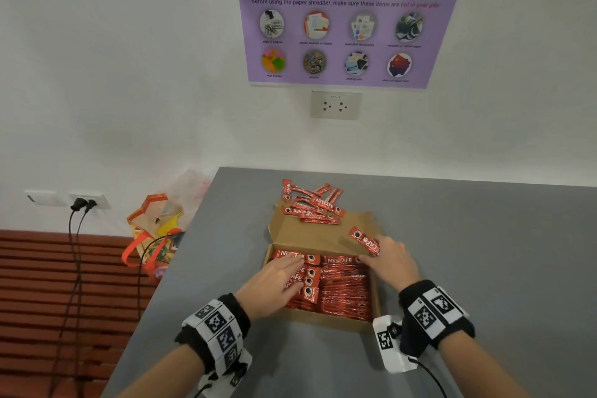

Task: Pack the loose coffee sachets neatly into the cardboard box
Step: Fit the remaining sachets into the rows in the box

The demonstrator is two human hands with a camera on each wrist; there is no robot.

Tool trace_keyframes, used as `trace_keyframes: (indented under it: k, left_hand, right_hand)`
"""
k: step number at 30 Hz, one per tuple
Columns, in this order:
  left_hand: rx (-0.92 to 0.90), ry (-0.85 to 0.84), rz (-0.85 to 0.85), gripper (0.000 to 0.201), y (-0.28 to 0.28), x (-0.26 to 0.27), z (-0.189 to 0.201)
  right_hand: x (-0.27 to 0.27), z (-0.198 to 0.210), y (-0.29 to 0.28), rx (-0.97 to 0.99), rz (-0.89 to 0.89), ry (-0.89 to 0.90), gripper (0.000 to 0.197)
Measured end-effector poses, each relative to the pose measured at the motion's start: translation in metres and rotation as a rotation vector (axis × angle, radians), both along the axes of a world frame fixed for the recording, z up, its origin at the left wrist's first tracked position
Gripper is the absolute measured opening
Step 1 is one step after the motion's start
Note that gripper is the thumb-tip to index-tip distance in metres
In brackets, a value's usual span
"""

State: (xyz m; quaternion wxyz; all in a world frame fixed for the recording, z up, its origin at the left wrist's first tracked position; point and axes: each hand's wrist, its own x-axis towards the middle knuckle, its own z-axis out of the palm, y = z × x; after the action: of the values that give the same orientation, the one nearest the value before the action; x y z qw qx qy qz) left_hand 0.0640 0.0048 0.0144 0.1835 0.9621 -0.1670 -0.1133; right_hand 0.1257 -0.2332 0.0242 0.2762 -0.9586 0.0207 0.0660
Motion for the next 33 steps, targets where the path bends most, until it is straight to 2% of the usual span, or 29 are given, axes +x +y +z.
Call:
trace_keyframes:
  k: [7, 10, 19, 28, 33]
  left_hand:
    - [-0.018, -0.002, -0.003, 0.055, -0.004, 0.000, 0.004]
    - [-0.029, -0.052, 0.001, 0.053, -0.009, 0.002, 0.013]
    - [0.080, -0.031, -0.235, 0.050, -0.049, 0.016, 0.028]
    - [0.144, -0.078, -0.262, 0.048, -0.056, 0.021, 0.020]
    - [0.218, -0.085, -0.279, 0.052, -0.056, 0.022, 0.011]
  right_hand:
    - [-0.001, -0.001, 0.001, -0.031, 0.042, -0.046, 0.025]
    - [0.000, 0.001, 0.001, -0.080, 0.074, -0.050, 0.023]
    - [0.008, -0.001, 0.001, -0.230, 0.148, -0.058, 0.016]
    - [0.012, -0.006, -0.001, -0.210, 0.128, -0.027, 0.032]
    - [0.011, -0.008, 0.000, -0.198, 0.114, -0.027, 0.033]
